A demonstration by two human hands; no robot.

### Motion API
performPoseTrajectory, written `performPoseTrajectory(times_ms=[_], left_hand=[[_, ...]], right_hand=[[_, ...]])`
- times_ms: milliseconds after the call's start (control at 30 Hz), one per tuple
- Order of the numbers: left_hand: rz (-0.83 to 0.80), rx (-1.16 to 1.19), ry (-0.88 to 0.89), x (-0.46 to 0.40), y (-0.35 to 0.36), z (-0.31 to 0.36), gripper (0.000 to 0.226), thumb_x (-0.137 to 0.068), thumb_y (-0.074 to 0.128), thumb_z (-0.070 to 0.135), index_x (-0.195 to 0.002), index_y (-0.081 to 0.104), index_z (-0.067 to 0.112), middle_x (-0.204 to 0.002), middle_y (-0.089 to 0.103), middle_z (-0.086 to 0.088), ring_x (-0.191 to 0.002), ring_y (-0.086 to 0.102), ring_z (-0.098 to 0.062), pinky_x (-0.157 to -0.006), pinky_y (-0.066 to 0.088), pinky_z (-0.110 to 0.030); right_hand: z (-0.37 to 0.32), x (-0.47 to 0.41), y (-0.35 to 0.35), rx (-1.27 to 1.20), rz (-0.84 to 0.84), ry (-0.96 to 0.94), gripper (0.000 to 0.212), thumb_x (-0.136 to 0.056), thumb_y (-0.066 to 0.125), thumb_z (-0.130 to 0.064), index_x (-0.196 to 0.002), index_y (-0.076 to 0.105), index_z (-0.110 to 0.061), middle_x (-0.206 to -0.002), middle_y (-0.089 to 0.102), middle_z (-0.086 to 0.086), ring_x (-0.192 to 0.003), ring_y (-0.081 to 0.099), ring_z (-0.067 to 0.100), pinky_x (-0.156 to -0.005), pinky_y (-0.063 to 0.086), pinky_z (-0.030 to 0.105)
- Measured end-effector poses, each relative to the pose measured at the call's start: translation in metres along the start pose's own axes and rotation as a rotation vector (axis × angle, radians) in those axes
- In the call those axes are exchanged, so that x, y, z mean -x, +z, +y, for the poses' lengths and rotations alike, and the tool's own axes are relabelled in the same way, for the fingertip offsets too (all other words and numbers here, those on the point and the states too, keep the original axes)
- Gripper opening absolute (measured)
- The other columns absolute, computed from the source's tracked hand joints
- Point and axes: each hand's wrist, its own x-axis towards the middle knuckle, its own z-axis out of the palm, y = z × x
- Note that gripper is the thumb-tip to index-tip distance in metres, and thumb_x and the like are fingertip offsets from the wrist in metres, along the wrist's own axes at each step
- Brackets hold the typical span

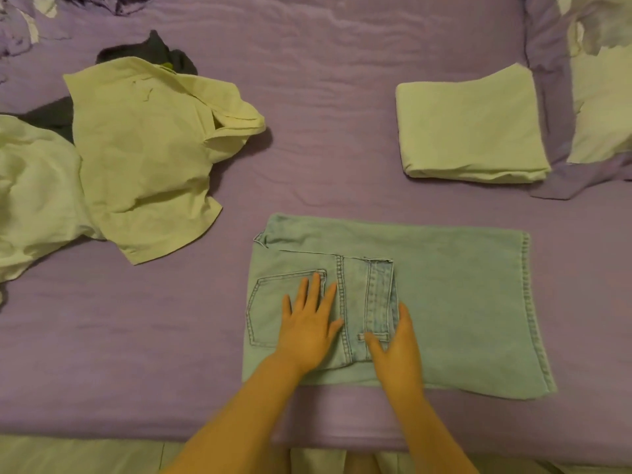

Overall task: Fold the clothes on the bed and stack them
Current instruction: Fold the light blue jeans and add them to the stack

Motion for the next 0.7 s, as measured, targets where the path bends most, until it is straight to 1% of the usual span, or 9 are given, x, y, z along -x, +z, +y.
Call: performPoseTrajectory(times_ms=[67,133,200,267,433,533,567,633,700], left_hand=[[-0.04,-0.069,0.005,-0.006,0.007,-0.001,0.07,-0.096,0.016,0.059,-0.149,-0.015,0.026,-0.146,-0.035,-0.003,-0.143,-0.023,-0.029,-0.117,-0.004,-0.055],[0.013,-0.074,0.006,-0.008,0.012,0.001,0.071,-0.096,0.02,0.057,-0.151,-0.007,0.022,-0.15,-0.026,-0.008,-0.143,-0.017,-0.032,-0.115,0.004,-0.059],[0.109,-0.06,0.005,-0.008,0.011,0.005,0.07,-0.092,0.023,0.055,-0.151,0.017,0.018,-0.156,0.004,-0.016,-0.143,0.009,-0.037,-0.107,0.025,-0.063],[0.135,-0.082,0.014,-0.009,0.012,0.006,0.065,-0.092,0.029,0.053,-0.148,0.028,0.02,-0.155,0.023,-0.016,-0.141,0.023,-0.038,-0.102,0.032,-0.06],[0.113,-0.131,0.062,-0.02,0.012,0.007,0.067,-0.09,0.03,0.055,-0.15,0.022,0.025,-0.156,0.021,-0.014,-0.142,0.013,-0.037,-0.102,0.029,-0.063],[0.069,-0.178,0.1,-0.025,0.011,0.003,0.073,-0.094,0.031,0.056,-0.15,-0.009,0.03,-0.156,-0.015,-0.008,-0.143,-0.016,-0.035,-0.112,0.013,-0.064],[0.054,-0.163,0.104,-0.024,0.009,0.001,0.074,-0.095,0.032,0.056,-0.148,-0.013,0.031,-0.155,-0.021,-0.006,-0.141,-0.02,-0.033,-0.113,0.009,-0.063],[0.119,-0.134,0.139,-0.019,0.0,-0.001,0.072,-0.091,0.035,0.054,-0.152,0.007,0.028,-0.158,0.0,-0.011,-0.144,0.0,-0.037,-0.108,0.025,-0.065],[0.112,-0.13,0.087,-0.015,-0.002,-0.01,0.068,-0.087,0.036,0.052,-0.149,0.026,0.024,-0.156,0.02,-0.015,-0.142,0.018,-0.039,-0.1,0.035,-0.066]], right_hand=[[0.0,-0.009,-0.004,0.043,-0.007,-0.02,0.079,-0.09,0.061,-0.024,-0.151,0.012,-0.015,-0.153,0.028,0.008,-0.136,0.034,0.025,-0.105,0.033,0.031],[-0.004,-0.021,-0.007,0.105,-0.003,-0.084,0.076,-0.093,0.055,-0.029,-0.152,0.008,-0.017,-0.155,0.022,0.008,-0.139,0.029,0.025,-0.107,0.032,0.032],[-0.009,-0.031,-0.008,0.14,-0.02,-0.147,0.074,-0.095,0.053,-0.03,-0.152,0.007,-0.02,-0.155,0.02,0.009,-0.138,0.029,0.025,-0.105,0.034,0.032],[-0.014,-0.04,-0.009,0.157,-0.061,-0.169,0.074,-0.095,0.053,-0.025,-0.152,0.006,-0.023,-0.154,0.021,0.01,-0.135,0.034,0.024,-0.101,0.038,0.031],[-0.011,-0.045,-0.009,0.155,-0.018,-0.14,0.071,-0.094,0.055,-0.014,-0.151,0.015,-0.022,-0.147,0.031,0.013,-0.13,0.041,0.027,-0.1,0.039,0.031],[-0.005,-0.039,-0.006,0.493,0.098,-0.27,0.087,-0.075,0.075,-0.007,-0.147,0.028,-0.017,-0.146,0.036,0.02,-0.127,0.043,0.038,-0.096,0.046,0.048],[-0.004,-0.038,-0.006,0.596,0.099,-0.344,0.09,-0.069,0.08,-0.009,-0.145,0.032,-0.015,-0.146,0.037,0.022,-0.129,0.04,0.039,-0.096,0.044,0.051],[-0.008,-0.039,-0.004,0.735,0.035,-0.526,0.078,-0.078,0.072,-0.026,-0.145,0.033,-0.017,-0.15,0.031,0.021,-0.137,0.026,0.038,-0.105,0.034,0.055],[-0.013,-0.043,0.003,0.829,-0.026,-0.634,0.064,-0.087,0.044,-0.045,-0.145,0.032,-0.02,-0.152,0.024,0.019,-0.141,0.018,0.038,-0.107,0.022,0.058]])
